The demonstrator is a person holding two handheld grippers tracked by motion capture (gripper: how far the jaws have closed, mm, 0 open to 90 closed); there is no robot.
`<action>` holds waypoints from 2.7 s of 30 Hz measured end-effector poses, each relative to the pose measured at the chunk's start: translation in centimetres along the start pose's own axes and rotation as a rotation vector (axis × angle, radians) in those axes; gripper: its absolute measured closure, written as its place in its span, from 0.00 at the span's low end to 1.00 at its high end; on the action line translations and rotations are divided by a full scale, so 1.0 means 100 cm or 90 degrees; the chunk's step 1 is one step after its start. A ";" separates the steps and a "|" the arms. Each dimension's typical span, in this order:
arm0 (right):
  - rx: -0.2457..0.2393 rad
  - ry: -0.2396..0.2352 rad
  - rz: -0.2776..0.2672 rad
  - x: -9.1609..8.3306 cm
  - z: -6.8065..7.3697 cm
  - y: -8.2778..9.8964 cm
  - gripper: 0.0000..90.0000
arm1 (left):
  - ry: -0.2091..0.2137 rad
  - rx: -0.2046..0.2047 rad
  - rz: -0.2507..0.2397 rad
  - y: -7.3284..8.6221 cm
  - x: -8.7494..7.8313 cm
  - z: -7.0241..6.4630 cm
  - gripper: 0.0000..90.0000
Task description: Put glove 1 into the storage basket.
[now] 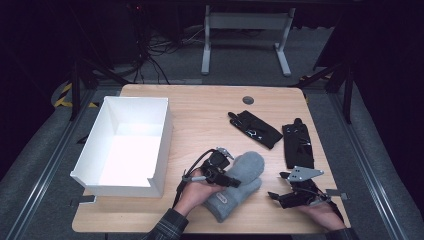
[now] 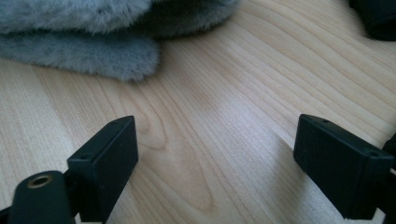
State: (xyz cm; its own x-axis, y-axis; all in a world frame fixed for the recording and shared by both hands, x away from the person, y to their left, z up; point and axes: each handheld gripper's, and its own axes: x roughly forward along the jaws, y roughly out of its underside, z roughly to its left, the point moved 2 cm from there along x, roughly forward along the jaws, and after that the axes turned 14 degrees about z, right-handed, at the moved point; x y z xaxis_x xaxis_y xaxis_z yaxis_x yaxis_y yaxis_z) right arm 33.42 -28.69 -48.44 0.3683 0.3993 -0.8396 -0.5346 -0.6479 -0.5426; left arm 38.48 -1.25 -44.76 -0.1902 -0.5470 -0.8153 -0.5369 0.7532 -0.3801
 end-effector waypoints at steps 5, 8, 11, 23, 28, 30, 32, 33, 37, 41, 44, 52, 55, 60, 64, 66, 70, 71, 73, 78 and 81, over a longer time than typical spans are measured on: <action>0.000 0.000 0.000 0.000 0.000 0.000 0.16 | -0.006 -0.001 -0.024 0.000 -0.012 -0.002 0.80; 0.000 0.000 0.000 0.000 0.000 0.000 0.16 | -0.017 -0.001 -0.032 -0.001 -0.020 -0.003 0.80; 0.000 0.000 0.000 0.000 0.000 0.000 0.16 | -0.026 0.000 -0.040 -0.002 -0.028 -0.004 0.80; 0.000 0.000 0.000 0.000 0.000 0.000 0.16 | -0.061 -0.008 -0.076 -0.006 -0.063 -0.008 0.80; 0.000 0.001 0.000 0.000 0.000 0.000 0.16 | -0.076 -0.013 -0.092 -0.006 -0.079 -0.010 0.81; 0.000 0.001 0.000 0.000 0.000 0.000 0.16 | -0.079 -0.013 -0.098 -0.006 -0.087 -0.011 0.81; 0.000 0.000 0.000 0.000 0.000 0.000 0.16 | -0.083 -0.016 -0.106 -0.005 -0.095 -0.012 0.81; 0.000 0.001 0.000 0.000 0.000 0.000 0.16 | -0.087 -0.018 -0.110 -0.005 -0.100 -0.013 0.81; 0.000 0.000 0.000 0.000 0.000 0.000 0.16 | -0.097 -0.022 -0.124 -0.003 -0.116 -0.015 0.81; 0.000 0.001 -0.001 0.000 0.000 0.000 0.16 | -0.116 -0.026 -0.135 -0.002 -0.136 -0.017 0.81; 0.000 0.001 0.000 0.000 0.000 0.000 0.16 | -0.124 -0.031 -0.141 0.000 -0.149 -0.019 0.81; 0.000 0.001 -0.001 0.000 0.000 0.000 0.16 | -0.145 -0.052 -0.163 0.010 -0.187 -0.017 0.81; 0.000 0.002 -0.001 0.000 0.000 0.000 0.16 | -0.156 -0.060 -0.175 0.015 -0.202 -0.016 0.81; 0.001 0.002 -0.001 0.000 0.000 0.000 0.16 | -0.169 -0.074 -0.193 0.023 -0.222 -0.012 0.81; 0.001 0.002 0.000 0.000 0.000 0.000 0.16 | -0.183 -0.088 -0.210 0.031 -0.240 -0.009 0.81; 0.001 0.002 0.000 0.000 0.000 0.000 0.16 | -0.191 -0.098 -0.219 0.035 -0.250 -0.008 0.81; 0.001 0.002 -0.001 0.000 0.000 0.000 0.16 | -0.207 -0.114 -0.231 0.045 -0.264 -0.006 0.81; 0.001 0.002 -0.001 0.000 0.000 0.000 0.16 | -0.213 -0.118 -0.233 0.049 -0.267 -0.005 0.81; 0.001 0.002 0.000 0.000 0.000 0.000 0.16 | -0.217 -0.122 -0.236 0.052 -0.271 -0.003 0.81; 0.001 0.002 -0.001 0.000 0.000 0.000 0.16 | -0.241 -0.154 -0.242 0.070 -0.279 0.004 0.81; 0.002 0.002 -0.001 0.000 0.000 0.000 0.16 | -0.250 -0.177 -0.245 0.084 -0.283 0.011 0.81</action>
State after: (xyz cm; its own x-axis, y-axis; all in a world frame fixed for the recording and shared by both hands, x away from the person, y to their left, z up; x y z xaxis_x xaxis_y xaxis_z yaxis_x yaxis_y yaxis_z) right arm 33.46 -28.65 -48.45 0.3710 0.3980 -0.8390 -0.5367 -0.6454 -0.5435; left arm 40.26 20.92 -25.35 0.3488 -0.5451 -0.7624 -0.7110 0.3761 -0.5942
